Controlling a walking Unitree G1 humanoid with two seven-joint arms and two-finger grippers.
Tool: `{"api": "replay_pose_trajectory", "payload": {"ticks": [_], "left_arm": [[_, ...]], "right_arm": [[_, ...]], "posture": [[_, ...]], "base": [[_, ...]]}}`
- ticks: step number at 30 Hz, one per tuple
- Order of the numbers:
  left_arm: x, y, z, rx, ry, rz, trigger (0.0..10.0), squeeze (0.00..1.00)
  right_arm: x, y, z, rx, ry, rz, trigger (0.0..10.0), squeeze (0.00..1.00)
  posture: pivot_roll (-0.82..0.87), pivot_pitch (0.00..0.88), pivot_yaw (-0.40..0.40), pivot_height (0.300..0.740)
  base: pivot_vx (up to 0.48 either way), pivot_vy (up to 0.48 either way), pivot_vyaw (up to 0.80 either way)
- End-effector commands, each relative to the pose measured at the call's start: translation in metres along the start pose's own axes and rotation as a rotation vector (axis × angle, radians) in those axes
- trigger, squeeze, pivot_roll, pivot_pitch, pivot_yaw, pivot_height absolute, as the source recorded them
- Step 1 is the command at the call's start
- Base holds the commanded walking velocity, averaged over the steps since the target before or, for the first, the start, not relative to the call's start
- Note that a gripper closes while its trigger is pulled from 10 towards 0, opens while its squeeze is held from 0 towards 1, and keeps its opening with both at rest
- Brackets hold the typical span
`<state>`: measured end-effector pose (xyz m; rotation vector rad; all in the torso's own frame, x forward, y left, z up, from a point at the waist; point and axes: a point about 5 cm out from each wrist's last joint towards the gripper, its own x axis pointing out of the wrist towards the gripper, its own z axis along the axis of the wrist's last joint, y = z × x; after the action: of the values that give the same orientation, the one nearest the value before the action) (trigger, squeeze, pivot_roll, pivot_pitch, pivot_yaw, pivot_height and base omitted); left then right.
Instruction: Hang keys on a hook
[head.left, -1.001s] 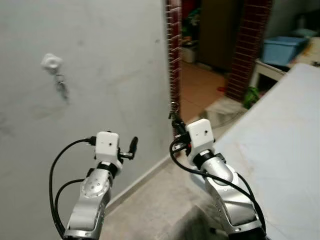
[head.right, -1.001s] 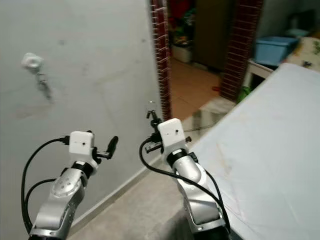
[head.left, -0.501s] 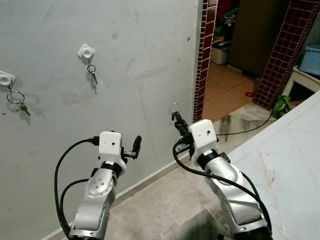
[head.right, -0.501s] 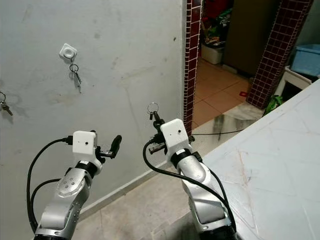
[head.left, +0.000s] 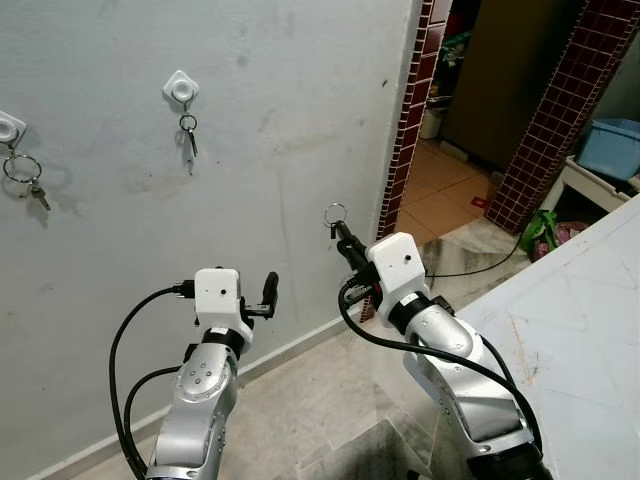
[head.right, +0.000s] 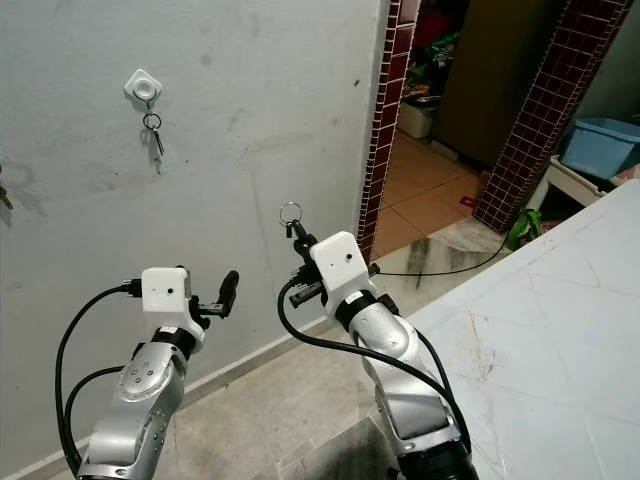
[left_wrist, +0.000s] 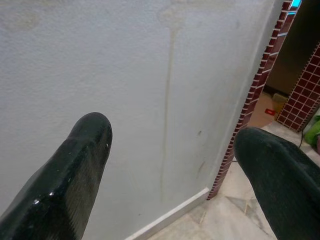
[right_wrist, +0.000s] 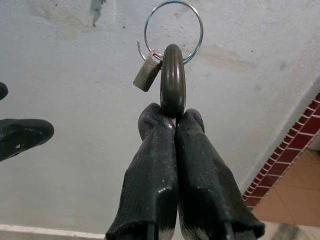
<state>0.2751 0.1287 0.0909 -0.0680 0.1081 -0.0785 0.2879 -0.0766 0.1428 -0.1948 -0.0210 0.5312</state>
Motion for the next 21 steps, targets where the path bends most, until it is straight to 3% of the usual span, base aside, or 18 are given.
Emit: {"api": "replay_pose_trajectory", "payload": {"ticks": [1,17,21], "left_arm": [[0.0027,0.0007,0.0028,0.013,-0.01,-0.006,10.0,0.0],[0.0067,-0.0058,0.0039,0.031,-0.01,-0.034,10.0,0.0],[0.0077,-0.0059,0.0041,0.069,-0.017,-0.049,10.0,0.0]], "right_arm": [[0.002,-0.0004,0.0027,-0.001,-0.007,0.0,10.0,0.0],[-0.0014,-0.002,-0.0005,0.0,0.003,-0.023,10.0,0.0],[-0.0009,-0.0049,0.0001,0.002,-0.002,-0.041,10.0,0.0]], "posture": [[-0.02,0.0,-0.001,0.74],[-0.04,0.0,0.025,0.74],[-0.04,0.0,0.036,0.74]], "base": [[0.0,0.394,0.0],[0.0,0.476,0.0],[0.0,0.17,0.11]]}}
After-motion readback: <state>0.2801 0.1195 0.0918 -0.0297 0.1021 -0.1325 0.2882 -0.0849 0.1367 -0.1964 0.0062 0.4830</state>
